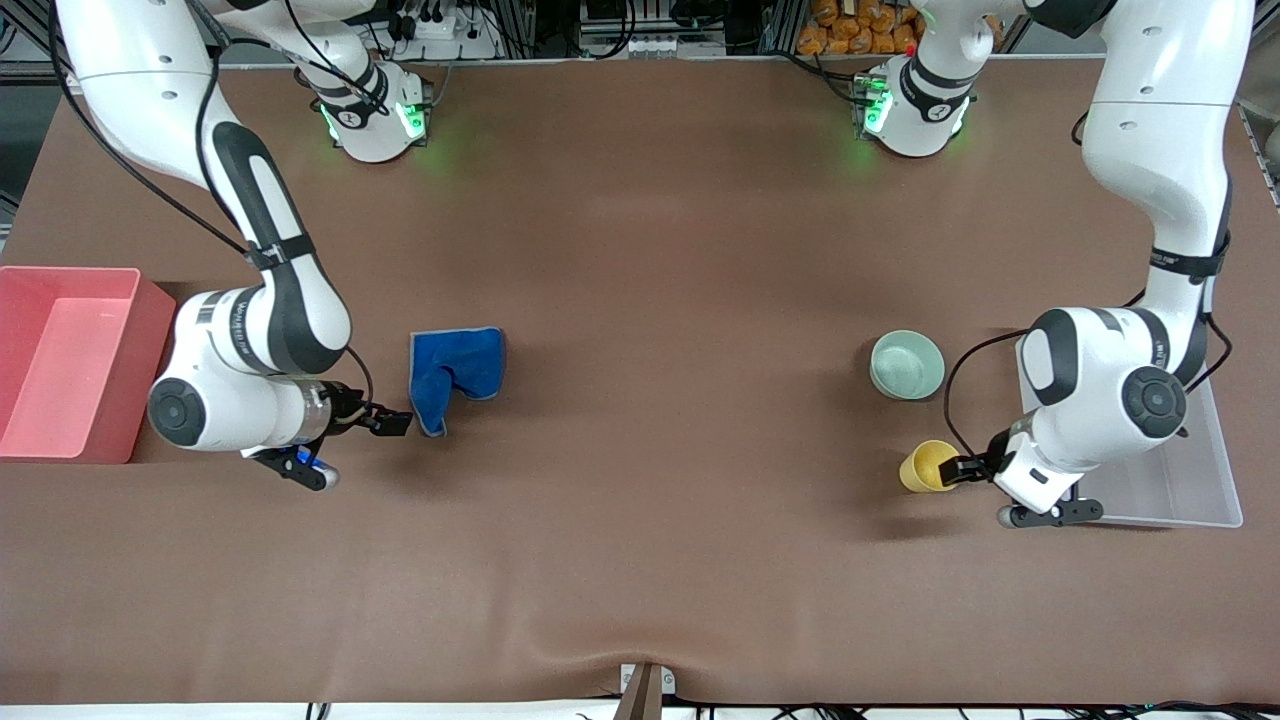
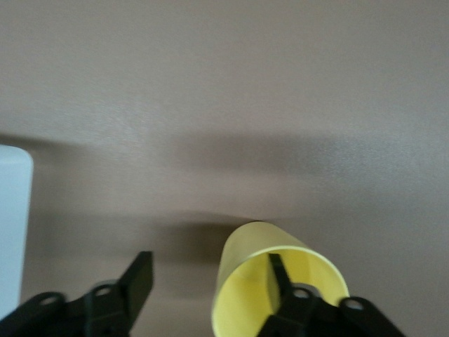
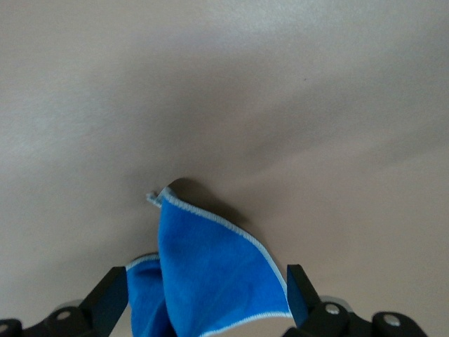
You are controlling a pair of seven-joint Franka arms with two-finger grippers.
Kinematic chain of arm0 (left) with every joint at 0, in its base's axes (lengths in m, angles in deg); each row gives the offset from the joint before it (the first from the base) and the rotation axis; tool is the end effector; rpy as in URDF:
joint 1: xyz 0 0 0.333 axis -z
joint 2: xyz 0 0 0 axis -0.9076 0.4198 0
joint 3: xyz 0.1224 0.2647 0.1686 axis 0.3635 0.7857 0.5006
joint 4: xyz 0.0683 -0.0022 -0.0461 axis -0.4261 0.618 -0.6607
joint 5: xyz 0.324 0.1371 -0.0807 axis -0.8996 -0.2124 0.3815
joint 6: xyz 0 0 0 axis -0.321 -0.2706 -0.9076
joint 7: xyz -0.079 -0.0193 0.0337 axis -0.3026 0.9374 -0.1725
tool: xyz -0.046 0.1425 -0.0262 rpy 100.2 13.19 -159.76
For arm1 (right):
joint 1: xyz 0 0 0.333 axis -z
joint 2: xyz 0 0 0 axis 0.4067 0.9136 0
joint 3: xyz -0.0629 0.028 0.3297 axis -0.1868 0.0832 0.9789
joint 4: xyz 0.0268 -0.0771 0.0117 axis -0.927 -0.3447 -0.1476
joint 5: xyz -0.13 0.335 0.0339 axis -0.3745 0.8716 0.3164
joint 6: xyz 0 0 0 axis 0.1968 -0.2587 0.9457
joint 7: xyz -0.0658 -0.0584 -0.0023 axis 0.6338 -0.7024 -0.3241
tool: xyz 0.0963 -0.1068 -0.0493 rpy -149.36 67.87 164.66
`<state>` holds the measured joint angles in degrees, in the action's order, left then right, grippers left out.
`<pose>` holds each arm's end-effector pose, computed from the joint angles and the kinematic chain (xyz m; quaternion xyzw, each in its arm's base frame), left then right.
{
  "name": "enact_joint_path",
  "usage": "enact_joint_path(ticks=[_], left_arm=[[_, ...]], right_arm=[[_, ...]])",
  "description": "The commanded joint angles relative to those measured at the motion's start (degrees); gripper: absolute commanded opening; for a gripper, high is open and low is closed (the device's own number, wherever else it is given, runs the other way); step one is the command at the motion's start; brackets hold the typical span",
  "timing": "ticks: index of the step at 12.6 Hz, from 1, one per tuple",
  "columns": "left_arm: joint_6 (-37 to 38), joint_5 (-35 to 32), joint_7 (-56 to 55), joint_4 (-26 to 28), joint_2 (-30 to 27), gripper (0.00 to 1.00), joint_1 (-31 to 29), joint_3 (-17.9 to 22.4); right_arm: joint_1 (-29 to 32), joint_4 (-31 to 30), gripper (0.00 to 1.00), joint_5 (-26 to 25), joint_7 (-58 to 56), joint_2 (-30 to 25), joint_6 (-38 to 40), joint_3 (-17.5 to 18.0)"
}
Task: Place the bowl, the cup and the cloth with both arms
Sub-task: 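Reach the right gripper to the blue cloth while the left gripper reaches the cup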
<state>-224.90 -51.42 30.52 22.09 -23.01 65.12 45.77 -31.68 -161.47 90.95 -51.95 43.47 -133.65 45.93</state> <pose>0.6835 -0.0443 0.2375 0.9973 0.0468 0.0305 0.0480 0.6109 0.1042 0.2468 -0.9631 0.2160 0.1465 0.0659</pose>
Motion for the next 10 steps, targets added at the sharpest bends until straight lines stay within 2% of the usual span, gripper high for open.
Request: enact_joint_path(ticks=[1, 3, 4, 6, 9, 10], left_arm=[[-1.0, 0.4, -0.9, 0.0, 0.2, 0.45, 0.8, 0.5], [-1.0, 0.4, -0.9, 0.0, 0.2, 0.10, 0.7, 0.6], [-1.0, 0.4, -1.2, -0.1, 0.2, 0.00, 0.8, 0.6], [-0.5, 0.5, -2.3, -0.5, -0.3, 0.00, 0.7, 0.5], [0.7, 0.5, -4.2, -1.7, -1.3, 0.00, 0.6, 0.5], [2.2, 0.5, -4.1, -2.2, -2.2, 0.00, 0.3, 0.6]], right_arm=[[-2.2, -7.8, 1.00, 1.0, 5.9, -3.7, -6.5, -0.4], [-4.1, -7.7, 1.00, 1.1, 13.6, -3.7, -7.0, -0.4], [-5.1, -7.8, 1.00, 1.0, 16.1, -3.7, -7.4, -0.4], [-7.2, -8.1, 1.00, 1.0, 21.1, -3.7, -7.2, -0.4], [-8.4, -10.8, 1.00, 0.7, 21.4, -4.3, -8.0, -0.6], [-8.4, -12.4, 0.94, 0.6, 21.4, -5.2, -9.0, -0.6]])
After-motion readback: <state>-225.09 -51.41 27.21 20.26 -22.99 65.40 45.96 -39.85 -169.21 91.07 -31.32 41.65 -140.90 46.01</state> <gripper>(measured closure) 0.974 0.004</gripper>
